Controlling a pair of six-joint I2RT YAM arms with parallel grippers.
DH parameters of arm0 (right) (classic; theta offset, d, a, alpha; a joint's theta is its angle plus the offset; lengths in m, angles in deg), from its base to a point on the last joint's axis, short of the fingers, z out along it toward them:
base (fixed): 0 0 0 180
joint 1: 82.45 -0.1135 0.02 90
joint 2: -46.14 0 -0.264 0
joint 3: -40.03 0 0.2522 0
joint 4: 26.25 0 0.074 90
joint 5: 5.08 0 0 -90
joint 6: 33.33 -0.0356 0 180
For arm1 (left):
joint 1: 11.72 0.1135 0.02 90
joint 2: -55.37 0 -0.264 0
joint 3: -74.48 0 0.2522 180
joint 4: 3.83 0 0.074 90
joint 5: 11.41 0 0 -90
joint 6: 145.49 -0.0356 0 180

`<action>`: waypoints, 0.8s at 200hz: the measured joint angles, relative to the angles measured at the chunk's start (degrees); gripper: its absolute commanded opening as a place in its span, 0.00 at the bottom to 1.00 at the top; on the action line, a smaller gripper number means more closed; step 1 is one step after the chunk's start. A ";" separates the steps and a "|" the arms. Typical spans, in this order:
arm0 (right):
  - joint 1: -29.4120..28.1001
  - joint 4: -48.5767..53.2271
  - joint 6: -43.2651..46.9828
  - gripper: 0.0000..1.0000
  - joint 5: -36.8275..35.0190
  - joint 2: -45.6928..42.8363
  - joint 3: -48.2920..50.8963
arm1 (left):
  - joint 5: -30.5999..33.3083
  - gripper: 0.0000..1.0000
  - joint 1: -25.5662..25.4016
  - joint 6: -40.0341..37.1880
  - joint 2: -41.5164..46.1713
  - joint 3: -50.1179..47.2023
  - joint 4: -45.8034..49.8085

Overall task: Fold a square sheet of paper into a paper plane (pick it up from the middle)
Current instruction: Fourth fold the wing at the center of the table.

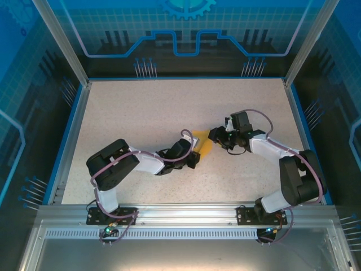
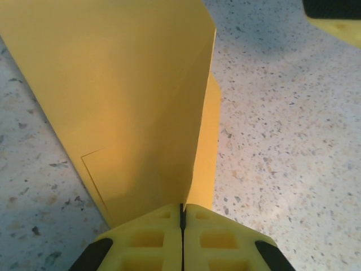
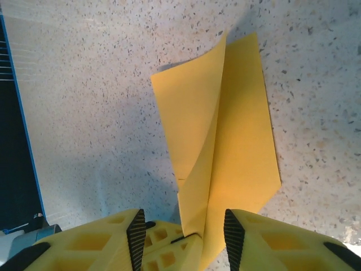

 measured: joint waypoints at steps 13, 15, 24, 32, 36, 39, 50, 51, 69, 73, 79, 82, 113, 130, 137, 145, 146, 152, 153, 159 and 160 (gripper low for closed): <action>0.13 -1.05 1.42 0.38 0.63 0.02 0.85 | -2.40 0.07 1.29 2.49 0.17 -1.38 -2.01; 0.11 -1.18 1.53 0.38 0.68 0.02 0.96 | -2.69 0.06 1.49 2.82 0.20 -1.62 -2.34; 0.11 -1.70 2.38 0.36 1.20 0.07 1.38 | -4.37 0.06 2.40 4.72 0.22 -2.51 -3.76; 0.11 -2.08 2.93 0.35 1.68 0.28 1.57 | -5.64 0.06 3.10 6.23 0.22 -3.17 -4.87; 0.11 -2.29 3.17 0.35 1.92 0.46 1.64 | -6.34 0.05 3.45 7.17 0.22 -3.52 -5.57; 0.11 -2.45 3.45 0.34 2.14 0.68 1.64 | -6.78 0.05 3.69 7.80 0.22 -3.78 -6.08; 0.11 -2.95 3.96 0.32 2.78 1.44 1.64 | -8.33 0.05 4.50 10.03 0.22 -4.61 -7.82; 0.11 -2.99 4.07 0.32 2.84 1.51 1.64 | -8.39 0.05 4.55 10.25 0.22 -4.68 -7.96; 0.04 -3.82 4.92 0.31 4.07 3.37 1.64 | -10.49 0.05 5.66 13.66 0.20 -6.23 -11.39; 0.00 -3.82 5.14 0.30 4.31 3.93 1.60 | -10.95 0.05 5.88 14.69 0.20 -6.56 -12.07; -0.07 -3.78 5.27 0.30 4.63 4.66 1.55 | -11.58 0.04 6.23 15.78 0.17 -7.08 -13.27; -0.07 -3.76 5.33 0.30 4.76 5.01 1.51 | -11.76 0.04 6.36 16.35 0.15 -7.30 -13.75; -1.38 -3.69 5.57 0.30 5.55 9.60 -0.55 | -13.86 0.04 7.21 20.83 -0.79 -8.33 -17.57; -2.40 -3.74 5.57 0.30 6.01 11.50 -2.25 | -14.27 0.04 7.26 21.99 -0.90 -8.41 -18.10; -2.78 -3.72 5.57 0.31 6.14 12.02 -2.86 | -14.32 0.04 7.26 22.38 -0.90 -8.41 -18.21; -3.21 -3.67 5.55 0.31 6.16 12.59 -3.50 | -14.34 0.04 7.30 22.56 -0.90 -8.41 -18.38; -3.26 -3.67 5.57 0.31 6.19 12.63 -3.56 | -14.34 0.04 7.30 22.56 -0.90 -8.41 -18.38; -3.54 -3.61 5.55 0.31 6.21 13.00 -4.00 | -14.34 0.04 7.30 22.60 -0.90 -8.41 -18.47; -3.56 -3.54 5.55 0.31 6.21 13.05 -4.07 | -14.34 0.04 7.30 22.60 -0.90 -8.41 -18.47; -3.80 -3.19 5.53 0.31 6.21 13.46 -4.61 | -14.34 0.04 7.30 22.75 -0.92 -8.41 -18.56; -3.82 -3.19 5.53 0.31 6.21 13.57 -4.76 | -14.34 0.04 7.30 22.75 -0.92 -8.41 -18.56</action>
